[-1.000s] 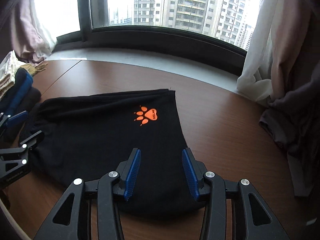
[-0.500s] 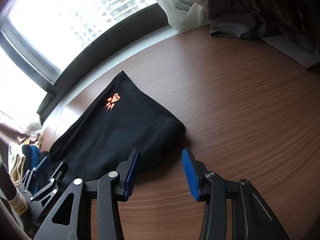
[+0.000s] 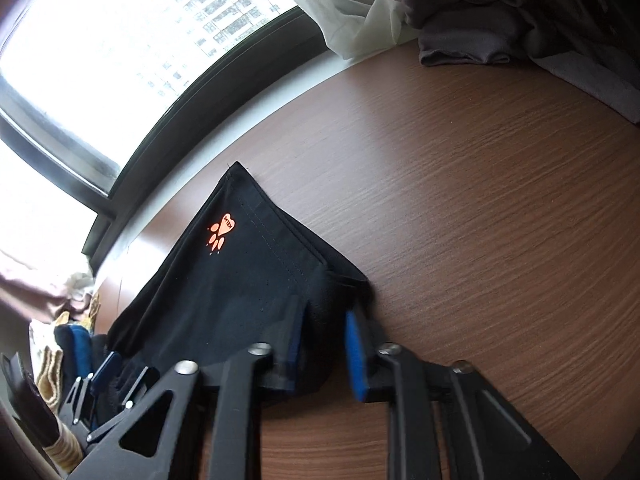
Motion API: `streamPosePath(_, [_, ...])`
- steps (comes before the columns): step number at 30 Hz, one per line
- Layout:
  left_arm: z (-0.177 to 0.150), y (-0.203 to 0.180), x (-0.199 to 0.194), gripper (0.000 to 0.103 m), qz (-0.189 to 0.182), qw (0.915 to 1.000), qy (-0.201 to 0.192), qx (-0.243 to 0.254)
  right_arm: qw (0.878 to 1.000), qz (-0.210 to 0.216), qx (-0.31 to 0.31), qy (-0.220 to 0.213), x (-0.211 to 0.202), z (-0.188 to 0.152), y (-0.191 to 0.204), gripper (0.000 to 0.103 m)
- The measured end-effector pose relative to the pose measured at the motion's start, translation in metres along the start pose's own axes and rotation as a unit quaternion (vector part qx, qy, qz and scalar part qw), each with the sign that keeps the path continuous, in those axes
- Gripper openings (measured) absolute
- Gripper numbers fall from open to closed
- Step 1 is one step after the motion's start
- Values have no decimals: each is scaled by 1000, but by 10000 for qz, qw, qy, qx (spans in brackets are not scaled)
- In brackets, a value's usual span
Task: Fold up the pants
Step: 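Pinch the pants edge beside the paw logo with the right tool and smooth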
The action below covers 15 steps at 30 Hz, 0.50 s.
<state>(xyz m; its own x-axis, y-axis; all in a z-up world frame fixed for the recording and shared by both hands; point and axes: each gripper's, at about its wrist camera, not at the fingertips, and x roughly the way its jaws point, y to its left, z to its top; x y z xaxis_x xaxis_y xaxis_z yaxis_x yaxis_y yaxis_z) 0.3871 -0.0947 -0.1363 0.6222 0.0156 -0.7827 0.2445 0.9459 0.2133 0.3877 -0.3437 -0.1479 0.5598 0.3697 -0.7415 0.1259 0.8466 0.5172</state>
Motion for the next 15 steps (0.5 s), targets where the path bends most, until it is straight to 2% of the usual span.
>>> streamPosePath(7, [-14, -7, 2, 68, -303, 9990, 310, -45, 9984, -260, -461, -206, -28, -6, 12, 12])
streamPosePath(15, [-34, -38, -21, 68, -694, 9964, 426, 231, 9975, -612, -322, -160, -68, -36, -9, 12])
